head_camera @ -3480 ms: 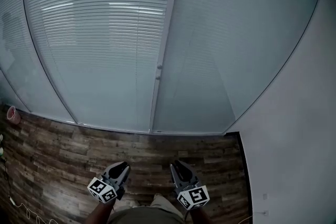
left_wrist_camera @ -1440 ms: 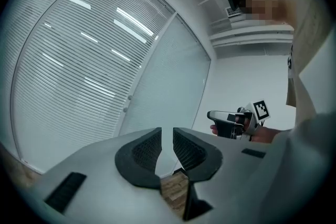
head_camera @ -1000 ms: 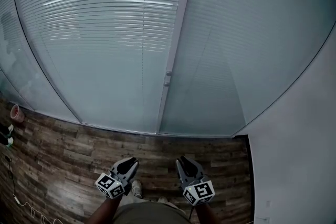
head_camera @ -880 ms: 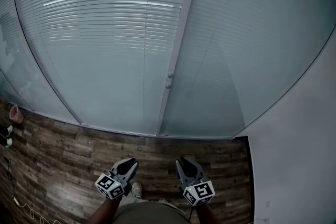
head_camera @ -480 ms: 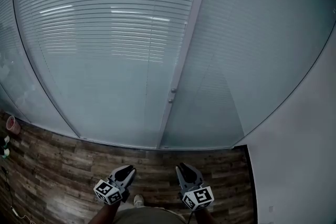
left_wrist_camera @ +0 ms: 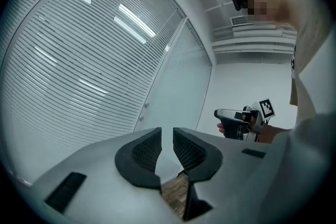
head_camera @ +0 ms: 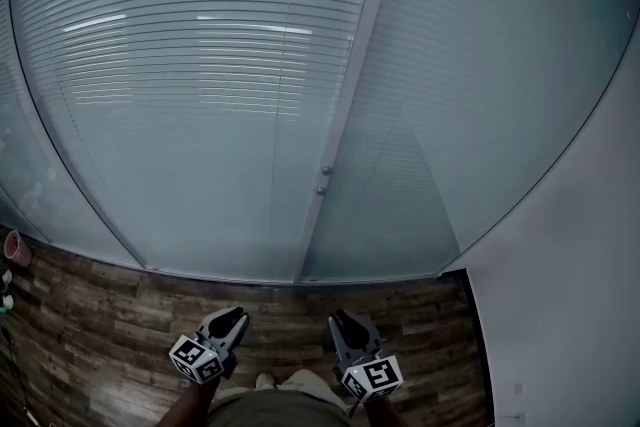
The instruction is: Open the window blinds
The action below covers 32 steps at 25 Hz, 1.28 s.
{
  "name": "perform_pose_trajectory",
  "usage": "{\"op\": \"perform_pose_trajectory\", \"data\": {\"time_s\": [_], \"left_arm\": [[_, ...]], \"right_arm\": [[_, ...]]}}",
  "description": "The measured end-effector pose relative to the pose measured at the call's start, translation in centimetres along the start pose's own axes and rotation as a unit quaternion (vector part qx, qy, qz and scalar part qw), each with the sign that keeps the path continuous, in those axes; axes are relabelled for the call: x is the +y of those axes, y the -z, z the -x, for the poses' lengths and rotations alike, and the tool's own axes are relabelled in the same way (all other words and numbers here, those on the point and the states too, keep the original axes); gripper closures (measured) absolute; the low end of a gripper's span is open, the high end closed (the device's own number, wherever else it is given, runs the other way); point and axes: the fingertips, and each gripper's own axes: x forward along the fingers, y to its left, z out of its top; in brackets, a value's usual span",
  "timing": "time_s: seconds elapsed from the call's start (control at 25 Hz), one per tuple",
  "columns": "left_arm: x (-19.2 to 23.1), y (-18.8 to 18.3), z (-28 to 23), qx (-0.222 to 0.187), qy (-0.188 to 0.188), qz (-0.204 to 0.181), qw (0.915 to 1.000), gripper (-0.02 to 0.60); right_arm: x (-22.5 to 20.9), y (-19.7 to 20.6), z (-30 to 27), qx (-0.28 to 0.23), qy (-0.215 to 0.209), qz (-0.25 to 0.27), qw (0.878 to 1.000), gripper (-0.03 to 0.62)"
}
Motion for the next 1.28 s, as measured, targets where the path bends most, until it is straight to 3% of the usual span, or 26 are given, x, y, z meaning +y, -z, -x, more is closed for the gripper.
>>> {"op": "perform_pose_trajectory", "data": {"time_s": [0.52, 0.8, 1.0, 1.28], "left_arm": [[-1.5, 2.6, -5.4, 0.023, -0.017, 0.017, 0.9994, 0.523], [-5.6, 1.8, -8.9, 0.016, -0.008, 0.004, 0.9998, 0.523], [-8.5, 1.0, -10.1, 0.014, 0.004, -0.029, 0.9995, 0.515], [-9.3, 1.8, -9.2, -0.003, -0.034, -0.009, 0.9994, 0.514]], "right_arm": [[-5.8, 0.8, 0.7, 0.009, -0.006, -0.019, 1.0, 0.537], [-9.6, 0.6, 2.7, 0.017, -0.012, -0.014, 1.0, 0.537], [-10.9, -0.5, 3.4, 0.009, -0.021, -0.01, 1.0, 0.537], [-11.2, -0.4, 4.7, 0.012, -0.044, -0.011, 0.999, 0.537]]}}
